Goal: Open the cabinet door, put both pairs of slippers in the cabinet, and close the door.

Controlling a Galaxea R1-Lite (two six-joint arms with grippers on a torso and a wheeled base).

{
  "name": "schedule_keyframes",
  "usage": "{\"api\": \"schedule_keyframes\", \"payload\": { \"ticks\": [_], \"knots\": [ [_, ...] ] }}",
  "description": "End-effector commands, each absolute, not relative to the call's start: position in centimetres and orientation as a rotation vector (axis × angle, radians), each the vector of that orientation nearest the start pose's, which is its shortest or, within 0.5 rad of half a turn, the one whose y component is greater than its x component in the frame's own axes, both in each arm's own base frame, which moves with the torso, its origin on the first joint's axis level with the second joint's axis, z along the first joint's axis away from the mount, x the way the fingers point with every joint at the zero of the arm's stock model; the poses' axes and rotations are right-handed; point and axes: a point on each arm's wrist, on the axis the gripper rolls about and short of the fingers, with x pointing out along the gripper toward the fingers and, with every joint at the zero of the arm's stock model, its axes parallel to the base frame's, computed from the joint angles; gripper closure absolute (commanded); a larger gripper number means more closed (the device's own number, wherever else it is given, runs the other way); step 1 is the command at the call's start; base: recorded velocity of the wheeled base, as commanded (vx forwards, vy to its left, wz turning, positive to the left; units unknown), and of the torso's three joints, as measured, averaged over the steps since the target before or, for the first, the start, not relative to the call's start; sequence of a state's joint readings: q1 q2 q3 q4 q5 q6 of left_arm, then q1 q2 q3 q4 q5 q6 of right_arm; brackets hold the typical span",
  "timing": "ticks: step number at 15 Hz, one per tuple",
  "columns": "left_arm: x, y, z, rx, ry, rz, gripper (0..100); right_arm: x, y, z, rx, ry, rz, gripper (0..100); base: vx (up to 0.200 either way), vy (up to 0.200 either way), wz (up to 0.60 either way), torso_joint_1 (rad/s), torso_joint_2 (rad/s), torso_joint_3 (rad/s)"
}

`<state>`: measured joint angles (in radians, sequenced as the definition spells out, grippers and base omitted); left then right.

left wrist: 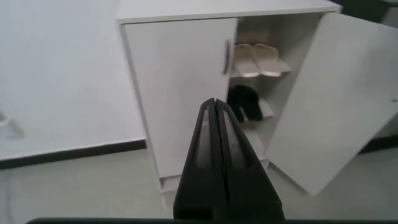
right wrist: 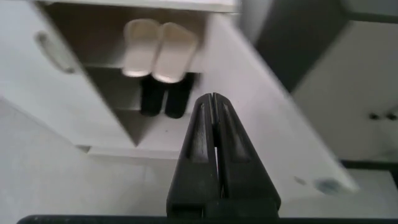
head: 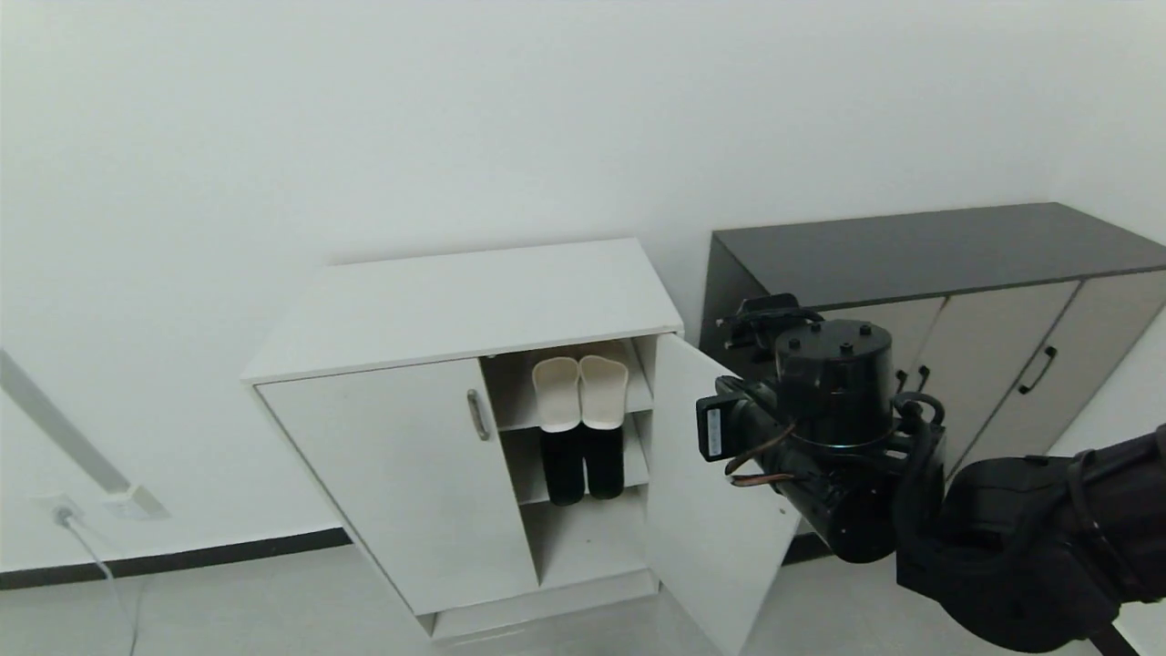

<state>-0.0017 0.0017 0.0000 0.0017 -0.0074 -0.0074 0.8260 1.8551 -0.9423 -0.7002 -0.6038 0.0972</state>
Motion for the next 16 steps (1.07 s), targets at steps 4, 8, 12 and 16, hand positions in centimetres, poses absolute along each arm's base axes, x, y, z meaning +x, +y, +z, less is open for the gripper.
{"api": "schedule_keyframes", "payload": {
  "ticks": [4,8,12,16],
  "knots": [
    [-2.3,0.0,7.5,-0.008,0.003,-0.008,100,25.8,23.5,17.5,-0.038,0.166,0.21,100,0.0,0.0,0.0,0.0,0.0,0.0],
    [-2.3,0.0,7.5,-0.008,0.003,-0.009,100,26.2,23.4,17.4,-0.037,0.166,0.203,100,0.0,0.0,0.0,0.0,0.0,0.0],
    [-2.3,0.0,7.5,-0.008,0.003,-0.008,100,26.9,23.7,16.7,-0.046,0.178,0.196,100,-0.2,0.0,0.0,0.005,0.0,0.002],
    [-2.3,0.0,7.5,-0.008,0.003,-0.008,100,29.3,23.0,16.3,-0.037,0.181,0.167,100,0.0,0.0,0.0,0.0,0.0,0.0]
  ]
}}
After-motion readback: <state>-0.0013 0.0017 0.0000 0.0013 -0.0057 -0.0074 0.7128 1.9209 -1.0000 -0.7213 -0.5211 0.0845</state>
